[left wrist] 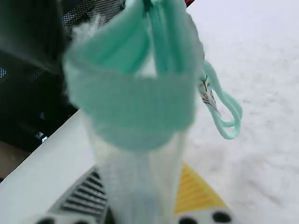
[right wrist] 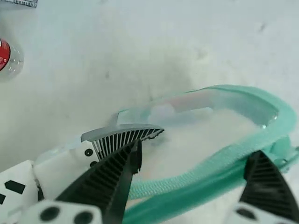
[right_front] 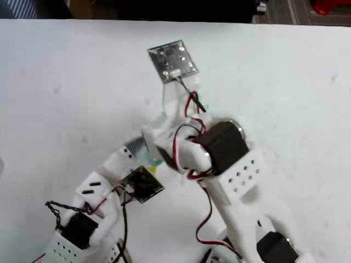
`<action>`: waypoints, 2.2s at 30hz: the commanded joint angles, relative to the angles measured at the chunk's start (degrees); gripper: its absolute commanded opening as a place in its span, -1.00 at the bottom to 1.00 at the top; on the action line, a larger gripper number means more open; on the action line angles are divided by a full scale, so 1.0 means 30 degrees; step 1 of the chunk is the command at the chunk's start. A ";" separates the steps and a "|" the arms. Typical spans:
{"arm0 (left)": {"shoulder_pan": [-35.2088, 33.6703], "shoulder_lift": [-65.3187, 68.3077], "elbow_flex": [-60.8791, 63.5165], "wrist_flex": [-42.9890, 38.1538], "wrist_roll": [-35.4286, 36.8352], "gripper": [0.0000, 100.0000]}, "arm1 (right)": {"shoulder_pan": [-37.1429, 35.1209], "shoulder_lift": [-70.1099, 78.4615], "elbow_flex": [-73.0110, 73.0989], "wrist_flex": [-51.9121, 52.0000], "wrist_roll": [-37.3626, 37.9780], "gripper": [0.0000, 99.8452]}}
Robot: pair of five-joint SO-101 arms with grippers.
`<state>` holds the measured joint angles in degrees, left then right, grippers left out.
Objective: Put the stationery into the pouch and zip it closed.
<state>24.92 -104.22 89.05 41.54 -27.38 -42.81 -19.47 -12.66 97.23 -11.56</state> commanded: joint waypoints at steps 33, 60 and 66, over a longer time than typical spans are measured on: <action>-0.2652 -0.0249 -0.0615 -0.2403 0.0762 -0.95 | 0.0396 -0.0982 -0.3956 0.0425 -0.3692 -0.25; -0.3179 -0.0249 -0.0469 -0.3575 0.2198 -0.95 | -0.1363 0.5700 -0.8322 0.0425 -0.2784 -0.23; -0.3209 -0.0249 -0.0029 -0.3722 0.2110 -0.95 | -0.1245 0.7048 -0.9084 0.0396 -0.2755 -0.30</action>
<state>15.34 -104.22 89.41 33.27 -21.05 -46.24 1.54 -37.10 97.41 -20.70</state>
